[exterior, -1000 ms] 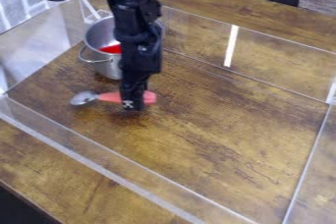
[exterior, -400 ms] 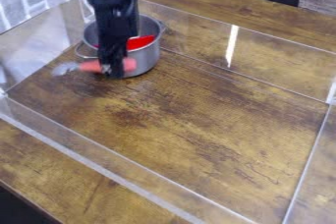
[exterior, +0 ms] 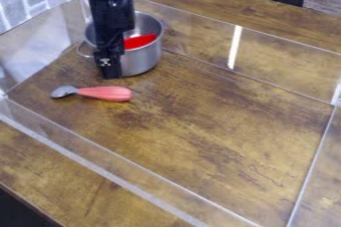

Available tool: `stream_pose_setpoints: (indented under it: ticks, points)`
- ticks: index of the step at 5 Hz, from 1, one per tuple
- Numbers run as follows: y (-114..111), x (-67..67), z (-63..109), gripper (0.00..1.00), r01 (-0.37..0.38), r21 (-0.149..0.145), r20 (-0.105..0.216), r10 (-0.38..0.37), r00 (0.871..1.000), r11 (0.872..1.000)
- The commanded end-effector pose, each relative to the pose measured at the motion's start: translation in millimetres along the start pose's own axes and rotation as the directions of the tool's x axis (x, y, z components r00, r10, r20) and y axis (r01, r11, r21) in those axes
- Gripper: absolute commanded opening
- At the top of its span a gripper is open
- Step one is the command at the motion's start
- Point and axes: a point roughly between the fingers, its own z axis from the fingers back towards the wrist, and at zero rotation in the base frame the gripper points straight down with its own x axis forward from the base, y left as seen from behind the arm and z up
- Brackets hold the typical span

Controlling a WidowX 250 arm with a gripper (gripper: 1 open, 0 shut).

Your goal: Put the red object in the silver pot

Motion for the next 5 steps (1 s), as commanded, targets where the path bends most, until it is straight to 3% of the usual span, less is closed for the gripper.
stream_pose_setpoints:
  ticks: [1, 2, 5]
  points:
    - [0.6, 3.7, 20.8, 1.00, -0.044, 0.078, 0.048, 0.041, 0.998, 0.996]
    - [-7.5, 12.7, 11.0, 1.00, -0.059, 0.068, 0.058, 0.055, 0.997, 0.996]
    - [-5.0, 20.3, -18.4, 1.00, 0.043, 0.015, 0.088, -0.044, 0.995, 0.999]
